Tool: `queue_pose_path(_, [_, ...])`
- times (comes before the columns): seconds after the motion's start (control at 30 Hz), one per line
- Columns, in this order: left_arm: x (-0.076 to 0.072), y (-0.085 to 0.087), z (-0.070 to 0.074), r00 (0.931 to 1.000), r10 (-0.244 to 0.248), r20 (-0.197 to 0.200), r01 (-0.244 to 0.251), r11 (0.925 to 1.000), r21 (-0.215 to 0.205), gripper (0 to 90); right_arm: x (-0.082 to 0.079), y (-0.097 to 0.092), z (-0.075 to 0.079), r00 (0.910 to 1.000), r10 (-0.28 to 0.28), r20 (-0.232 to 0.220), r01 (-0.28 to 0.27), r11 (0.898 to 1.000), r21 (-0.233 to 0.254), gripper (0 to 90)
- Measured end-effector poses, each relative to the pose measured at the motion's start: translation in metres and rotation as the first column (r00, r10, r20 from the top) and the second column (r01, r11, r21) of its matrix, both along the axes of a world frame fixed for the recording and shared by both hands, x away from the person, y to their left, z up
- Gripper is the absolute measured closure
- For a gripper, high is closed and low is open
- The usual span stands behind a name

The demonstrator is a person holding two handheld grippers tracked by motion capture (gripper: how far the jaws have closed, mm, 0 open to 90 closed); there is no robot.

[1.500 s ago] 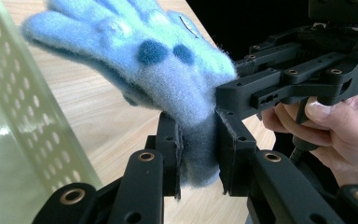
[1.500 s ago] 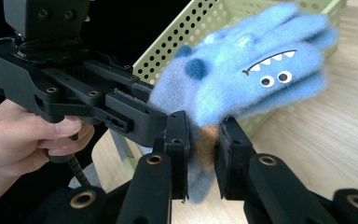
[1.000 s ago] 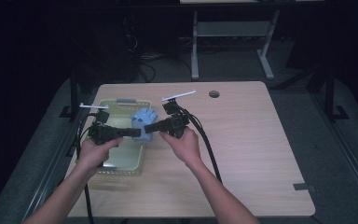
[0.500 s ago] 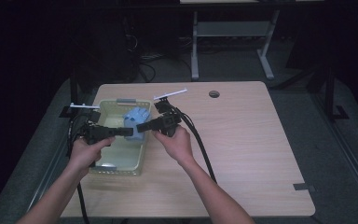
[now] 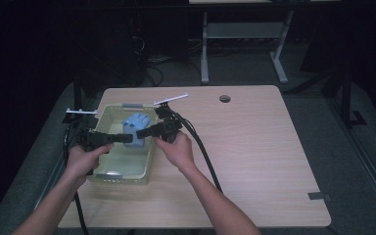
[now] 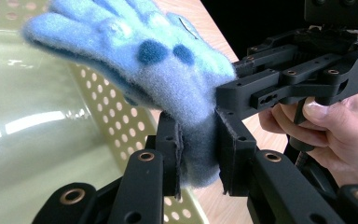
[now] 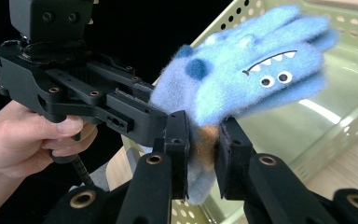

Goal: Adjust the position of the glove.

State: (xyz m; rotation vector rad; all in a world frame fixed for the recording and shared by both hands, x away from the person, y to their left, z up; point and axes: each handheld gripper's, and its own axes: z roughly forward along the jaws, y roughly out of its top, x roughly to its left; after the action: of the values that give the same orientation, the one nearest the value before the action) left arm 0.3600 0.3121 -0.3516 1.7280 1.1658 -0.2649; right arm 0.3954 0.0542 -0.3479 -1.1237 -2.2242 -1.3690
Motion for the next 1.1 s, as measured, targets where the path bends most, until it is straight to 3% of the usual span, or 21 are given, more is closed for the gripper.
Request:
queue_pose_path(0.3, [0.002,0.012,-0.001,0.9998,0.018,-0.004,-0.018,0.9998,-0.001,72.4,0.007,0.013,-0.004,0.9999,0.015,-0.002,-0.015,1.0,0.013,76.7])
queue_pose_path(1.1, [0.003,0.032,-0.003,0.999,0.039,-0.02,-0.039,0.9982,0.046,72.5,0.012,0.035,-0.014,0.9993,0.029,-0.024,-0.028,0.999,0.043,76.7])
